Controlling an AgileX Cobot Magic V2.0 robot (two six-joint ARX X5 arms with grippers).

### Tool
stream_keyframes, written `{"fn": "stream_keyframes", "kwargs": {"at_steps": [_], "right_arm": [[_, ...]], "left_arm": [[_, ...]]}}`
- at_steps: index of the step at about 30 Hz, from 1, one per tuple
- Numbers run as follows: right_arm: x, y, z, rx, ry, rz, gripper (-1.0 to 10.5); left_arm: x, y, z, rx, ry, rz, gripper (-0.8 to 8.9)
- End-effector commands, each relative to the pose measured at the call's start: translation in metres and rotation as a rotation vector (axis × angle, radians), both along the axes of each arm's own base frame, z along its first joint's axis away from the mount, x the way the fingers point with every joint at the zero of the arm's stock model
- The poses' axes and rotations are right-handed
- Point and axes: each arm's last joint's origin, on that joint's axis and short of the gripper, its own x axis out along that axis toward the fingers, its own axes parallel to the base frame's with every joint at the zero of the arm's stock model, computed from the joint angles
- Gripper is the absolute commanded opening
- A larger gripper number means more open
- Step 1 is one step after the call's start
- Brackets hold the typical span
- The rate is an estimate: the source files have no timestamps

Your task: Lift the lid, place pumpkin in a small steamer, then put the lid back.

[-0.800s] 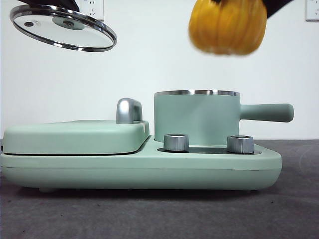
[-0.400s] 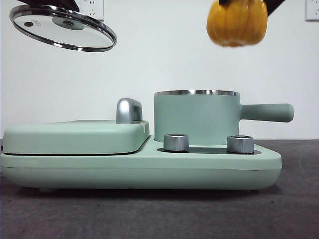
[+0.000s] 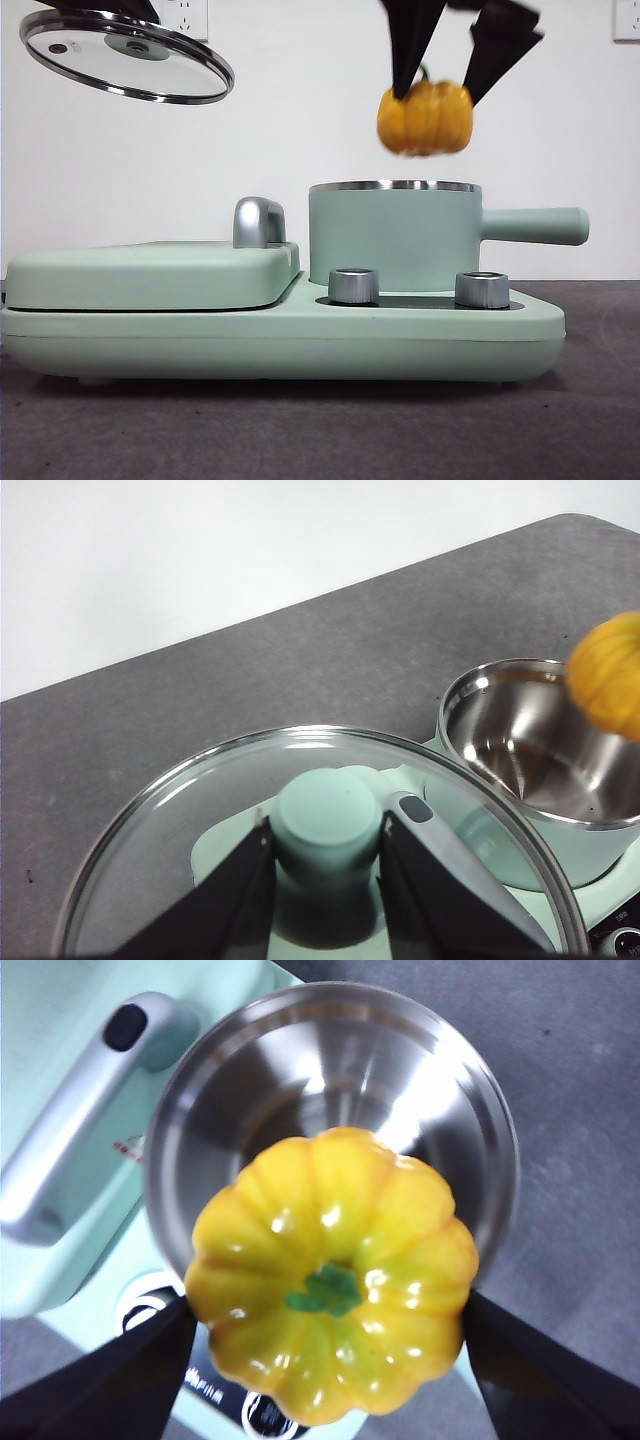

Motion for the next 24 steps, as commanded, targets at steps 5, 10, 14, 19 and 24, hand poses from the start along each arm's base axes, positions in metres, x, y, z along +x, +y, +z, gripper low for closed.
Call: {"fn": "stream_keyframes", "kwargs": {"at_steps": [5, 10, 14, 19, 24], "right_arm": [[0.027, 0.017, -0.026, -0.027, 0.008, 0.049, 3.6], [0.044, 0.027, -0.052, -0.046, 0.038, 0.056, 3.6], [0.056, 0.033, -0.068, -0.046, 0.036, 0.056, 3.6], [0.063, 0.037, -0.083, -0.058, 0.059, 0.055, 3.6], [0.068, 0.040, -0.094, -0.065, 0.074, 0.057, 3.6]], "left_arm": [[0.000, 0.000, 0.010, -0.024, -0.052, 0.001, 0.15], [0.000, 0.000, 0.010, -0.024, -0.051, 0.001, 0.15], [0.000, 0.000, 0.010, -0.023, -0.051, 0.001, 0.15], [0.000, 0.000, 0.010, -0.023, -0.051, 0.001, 0.15], [0.000, 0.000, 0.009, -0.023, -0.051, 0.001, 0.15]]}}
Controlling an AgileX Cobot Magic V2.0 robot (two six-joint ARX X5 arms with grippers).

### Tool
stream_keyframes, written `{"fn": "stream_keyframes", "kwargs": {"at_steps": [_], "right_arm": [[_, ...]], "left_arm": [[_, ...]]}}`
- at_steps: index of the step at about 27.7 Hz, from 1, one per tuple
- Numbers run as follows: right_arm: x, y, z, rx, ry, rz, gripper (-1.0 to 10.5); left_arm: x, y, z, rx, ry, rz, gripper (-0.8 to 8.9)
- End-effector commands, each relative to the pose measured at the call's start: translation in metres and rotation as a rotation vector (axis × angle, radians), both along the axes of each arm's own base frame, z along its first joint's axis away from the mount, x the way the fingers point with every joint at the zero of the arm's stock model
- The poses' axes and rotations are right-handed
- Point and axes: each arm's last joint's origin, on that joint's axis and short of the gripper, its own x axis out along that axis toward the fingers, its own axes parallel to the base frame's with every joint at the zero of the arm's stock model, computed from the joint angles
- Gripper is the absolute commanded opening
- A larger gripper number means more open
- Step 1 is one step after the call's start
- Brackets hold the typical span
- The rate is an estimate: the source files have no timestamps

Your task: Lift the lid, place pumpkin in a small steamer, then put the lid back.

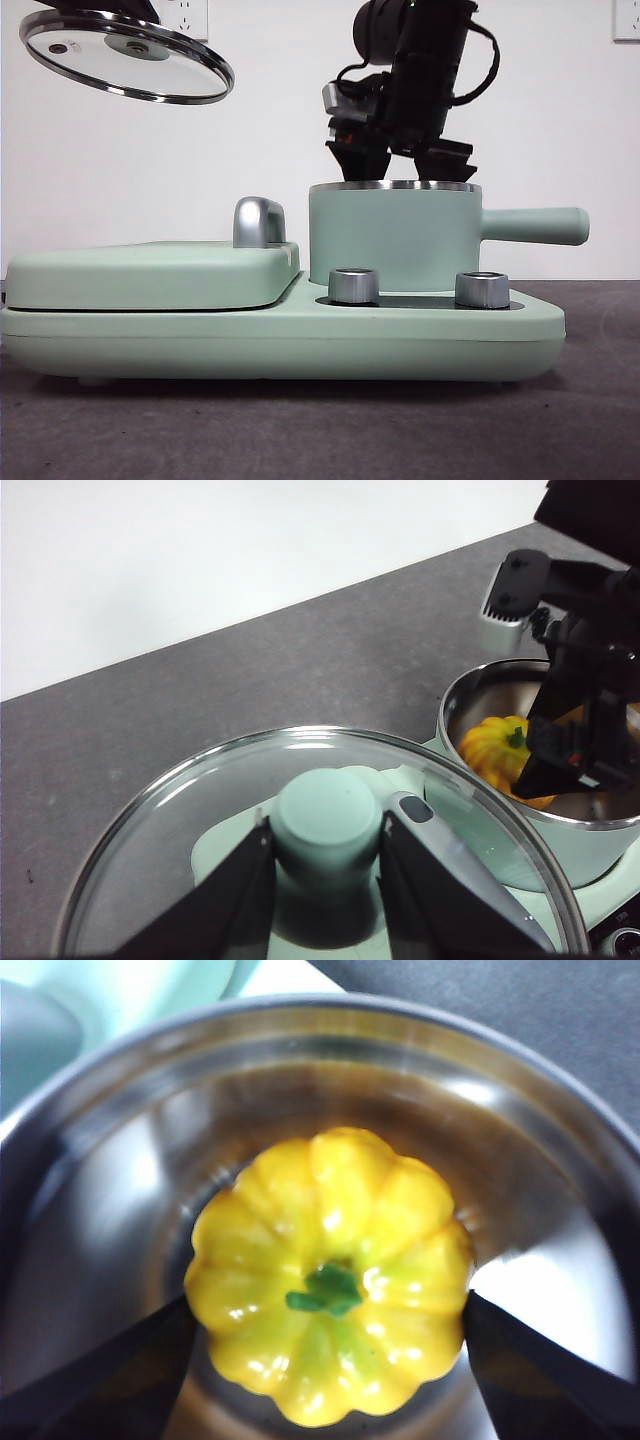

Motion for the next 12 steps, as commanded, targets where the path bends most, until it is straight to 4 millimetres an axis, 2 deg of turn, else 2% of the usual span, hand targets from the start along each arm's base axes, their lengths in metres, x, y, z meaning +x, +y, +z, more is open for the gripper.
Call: {"fn": "stream_keyframes", "kwargs": {"at_steps": [1, 8, 12], "right_arm": [[0.0049, 0.0059, -0.0020, 0.004, -0.014, 0.018, 3.6], [0.0061, 0.0069, -0.0025, 0.009, -0.023, 0.019, 3.6], [0.0079, 0.0082, -0.0098, 0.005, 0.001, 0.022, 3.6]], "left_arm": [[-0.0002, -0.0003, 0.0094, -0.022, -0.051, 0.001, 0.14], [-0.0001, -0.0003, 0.0094, -0.022, -0.051, 0.001, 0.15], [-0.0001, -0.0003, 0.0094, -0.022, -0.051, 0.001, 0.15]]}}
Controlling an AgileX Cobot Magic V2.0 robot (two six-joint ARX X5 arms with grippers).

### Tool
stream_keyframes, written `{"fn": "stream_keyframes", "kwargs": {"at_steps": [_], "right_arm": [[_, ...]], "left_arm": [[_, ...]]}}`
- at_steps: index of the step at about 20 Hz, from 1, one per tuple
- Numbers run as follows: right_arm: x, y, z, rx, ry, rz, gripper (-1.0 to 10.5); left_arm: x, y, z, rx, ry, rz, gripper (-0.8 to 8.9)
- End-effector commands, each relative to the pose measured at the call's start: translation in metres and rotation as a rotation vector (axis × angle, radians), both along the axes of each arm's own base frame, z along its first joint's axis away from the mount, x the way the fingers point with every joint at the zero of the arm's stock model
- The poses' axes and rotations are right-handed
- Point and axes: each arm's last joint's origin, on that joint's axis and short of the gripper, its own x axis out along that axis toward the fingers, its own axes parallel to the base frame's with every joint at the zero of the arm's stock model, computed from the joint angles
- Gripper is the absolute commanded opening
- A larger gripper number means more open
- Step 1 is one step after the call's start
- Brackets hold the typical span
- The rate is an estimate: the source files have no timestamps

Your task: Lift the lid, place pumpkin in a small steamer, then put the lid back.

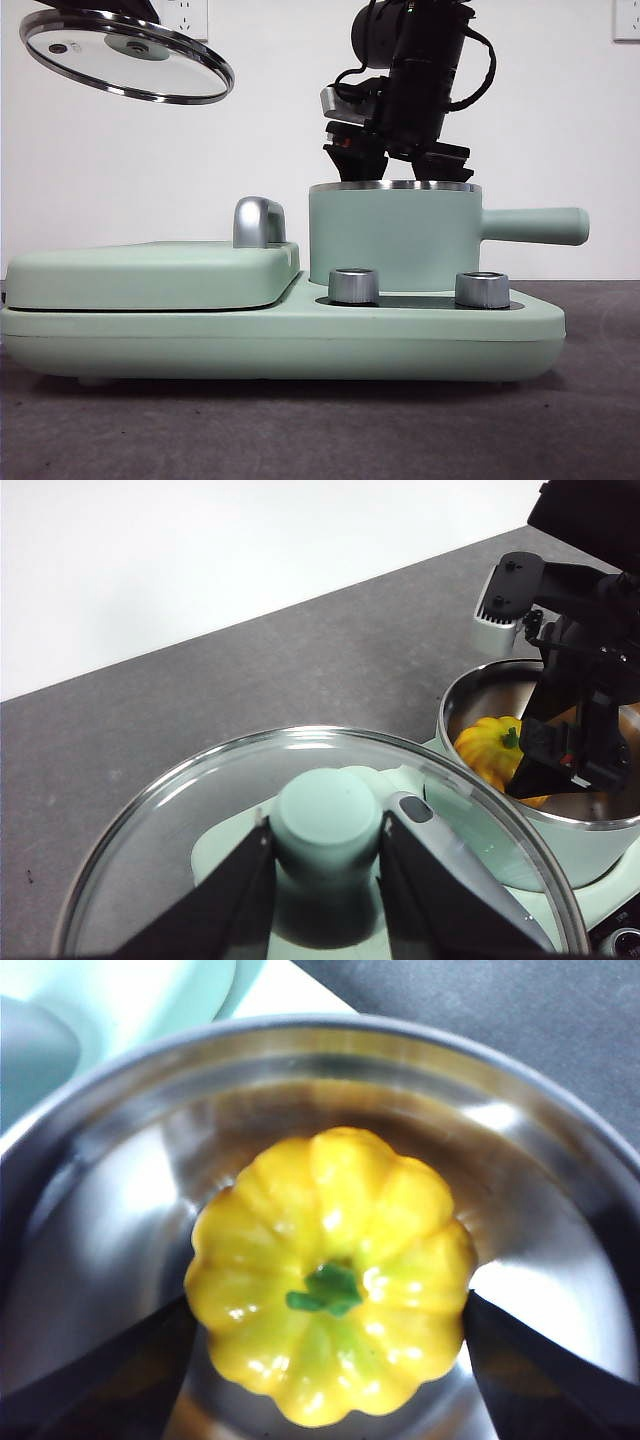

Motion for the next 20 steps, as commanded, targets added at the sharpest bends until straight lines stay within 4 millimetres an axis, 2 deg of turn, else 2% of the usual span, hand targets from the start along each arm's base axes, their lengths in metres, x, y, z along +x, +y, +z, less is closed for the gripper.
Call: {"fn": "stream_keyframes", "kwargs": {"at_steps": [1, 5, 7, 11, 20], "right_arm": [[0.006, 0.008, -0.011, -0.005, 0.016, 0.022, 3.6], [0.007, 0.011, -0.016, -0.005, 0.024, 0.033, 3.8], [0.007, 0.013, -0.017, 0.016, 0.035, 0.049, 4.8], [0.006, 0.014, -0.010, 0.032, 0.017, 0.057, 5.0], [-0.025, -0.006, 0.065, 0.081, -0.166, 0.016, 4.8]], "left_arm": [[0.000, 0.000, 0.009, -0.022, -0.051, 0.001, 0.15], [0.000, 0.000, 0.009, -0.022, -0.050, 0.001, 0.15], [0.000, 0.000, 0.009, -0.022, -0.050, 0.001, 0.15], [0.000, 0.000, 0.009, -0.022, -0.049, 0.001, 0.15], [0.000, 0.000, 0.009, -0.024, -0.046, 0.002, 0.15]]}}
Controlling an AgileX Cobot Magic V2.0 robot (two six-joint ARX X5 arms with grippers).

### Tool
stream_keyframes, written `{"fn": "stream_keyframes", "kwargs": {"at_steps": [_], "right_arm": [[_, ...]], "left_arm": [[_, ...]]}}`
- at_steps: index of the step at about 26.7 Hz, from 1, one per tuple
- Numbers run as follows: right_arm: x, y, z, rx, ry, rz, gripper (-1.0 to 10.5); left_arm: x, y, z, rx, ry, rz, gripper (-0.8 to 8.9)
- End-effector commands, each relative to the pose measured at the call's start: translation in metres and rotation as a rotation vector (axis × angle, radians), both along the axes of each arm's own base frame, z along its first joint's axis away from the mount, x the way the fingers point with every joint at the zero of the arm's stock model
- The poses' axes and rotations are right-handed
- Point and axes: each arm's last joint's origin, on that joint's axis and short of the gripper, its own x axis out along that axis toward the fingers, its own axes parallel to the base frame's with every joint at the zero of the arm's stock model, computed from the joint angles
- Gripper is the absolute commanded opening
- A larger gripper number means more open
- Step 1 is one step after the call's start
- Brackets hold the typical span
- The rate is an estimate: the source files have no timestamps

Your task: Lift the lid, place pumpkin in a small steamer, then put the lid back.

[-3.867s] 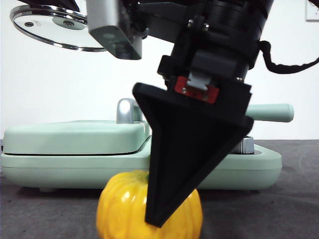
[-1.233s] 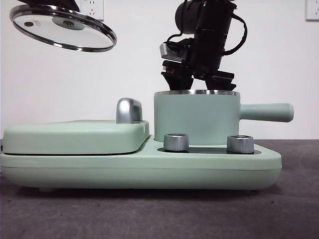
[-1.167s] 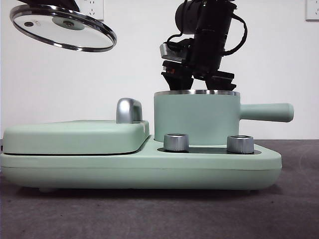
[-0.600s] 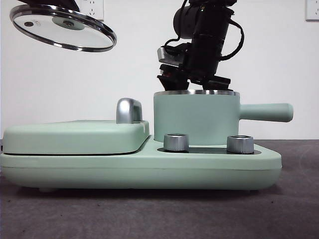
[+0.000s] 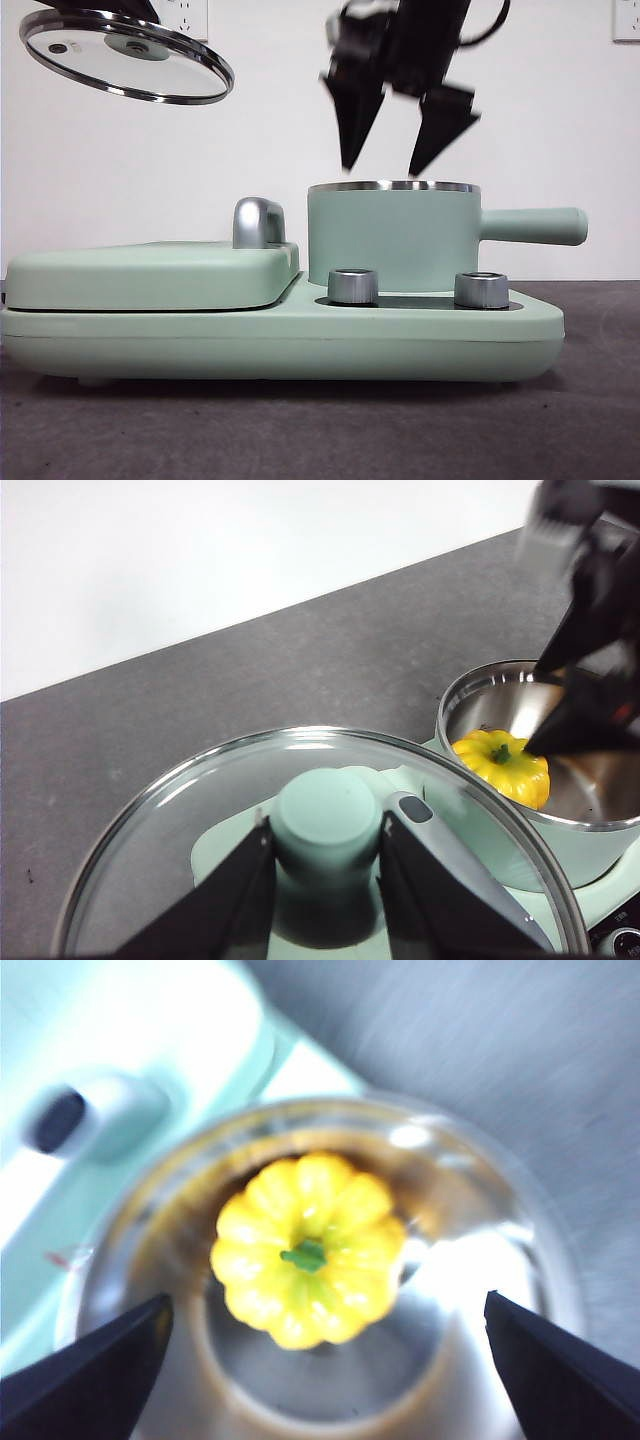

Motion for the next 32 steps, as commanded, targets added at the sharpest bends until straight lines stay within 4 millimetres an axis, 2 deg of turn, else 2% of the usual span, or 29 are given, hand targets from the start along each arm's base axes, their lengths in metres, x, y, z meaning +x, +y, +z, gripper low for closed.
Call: {"fn": "stream_keyframes", "kwargs": {"at_steps": [1, 4, 7, 11, 14, 18, 26, 32], "right_arm": [[-0.005, 0.000, 0.015, 0.026, -0.043, -0.004, 4.8], [-0.022, -0.009, 0.030, 0.052, -0.164, -0.027, 4.8], [-0.049, -0.024, 0.031, 0.086, -0.265, -0.046, 4.8], [-0.096, -0.051, 0.023, 0.141, -0.358, -0.058, 4.8], [-0.133, -0.073, 0.013, 0.179, -0.413, -0.078, 3.5], [-0.177, -0.099, -0.007, 0.231, -0.422, -0.122, 3.5], [-0.221, -0.125, -0.026, 0.289, -0.442, -0.154, 3.5], [-0.242, -0.137, -0.032, 0.277, -0.424, -0.155, 3.5]], "left_arm": [[0.000, 0.000, 0.009, -0.025, -0.047, 0.002, 0.15], [0.000, 0.000, 0.009, -0.024, -0.045, 0.002, 0.15], [0.000, 0.000, 0.009, -0.024, -0.044, 0.002, 0.14], [0.000, 0.000, 0.009, -0.024, -0.042, 0.001, 0.15], [0.000, -0.001, 0.008, -0.029, -0.038, -0.010, 0.14], [0.001, -0.004, 0.007, -0.044, -0.026, -0.070, 0.15], [0.009, -0.024, -0.003, -0.044, 0.008, -0.165, 0.15], [0.021, -0.049, -0.009, -0.064, -0.036, -0.233, 0.15]]}}
